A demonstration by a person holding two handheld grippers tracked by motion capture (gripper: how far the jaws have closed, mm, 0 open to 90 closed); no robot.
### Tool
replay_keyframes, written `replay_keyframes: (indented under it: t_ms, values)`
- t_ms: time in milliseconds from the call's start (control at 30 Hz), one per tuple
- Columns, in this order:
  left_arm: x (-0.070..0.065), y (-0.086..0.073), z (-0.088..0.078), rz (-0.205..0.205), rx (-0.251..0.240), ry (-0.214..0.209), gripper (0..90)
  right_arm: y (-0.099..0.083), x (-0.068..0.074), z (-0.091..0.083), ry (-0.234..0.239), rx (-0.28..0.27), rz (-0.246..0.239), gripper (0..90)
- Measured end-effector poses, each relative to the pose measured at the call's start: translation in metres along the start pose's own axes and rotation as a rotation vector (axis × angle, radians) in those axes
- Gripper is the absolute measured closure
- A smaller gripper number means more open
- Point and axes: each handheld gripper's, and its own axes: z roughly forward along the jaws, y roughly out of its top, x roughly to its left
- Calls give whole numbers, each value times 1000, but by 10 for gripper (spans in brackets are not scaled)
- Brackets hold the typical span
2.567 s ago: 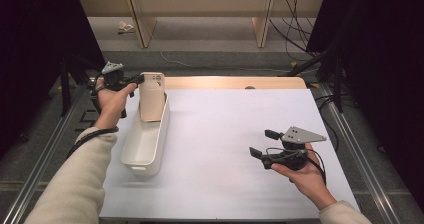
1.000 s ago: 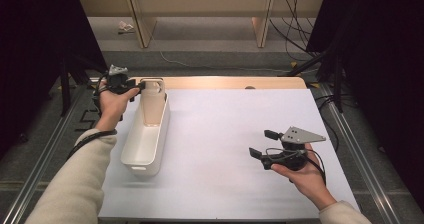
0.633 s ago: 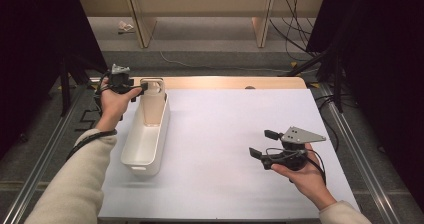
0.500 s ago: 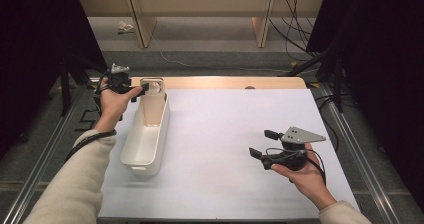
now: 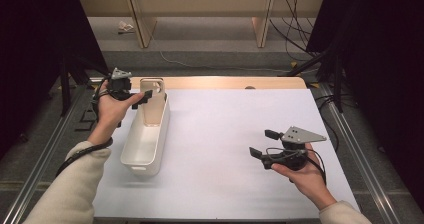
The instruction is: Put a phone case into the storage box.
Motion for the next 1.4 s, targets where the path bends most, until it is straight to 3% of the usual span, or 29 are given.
replay_keyframes:
  t_ms: [67, 600, 1133, 1400]
  values:
    - [-3, -1, -3, 20, 4, -12, 142, 0, 0, 0, 0, 0, 2, 163]
    - [-23, -16, -31, 30, -37, -62, 112, 0, 0, 1, 2, 1, 4, 162]
    - [-60, -48, -61, 45, -99, -163, 105, 0, -1, 0, -1, 0, 5, 162]
    - [-78, -61, -73, 84, -114, -194, 111, 0, -1, 0, -1, -3, 5, 162]
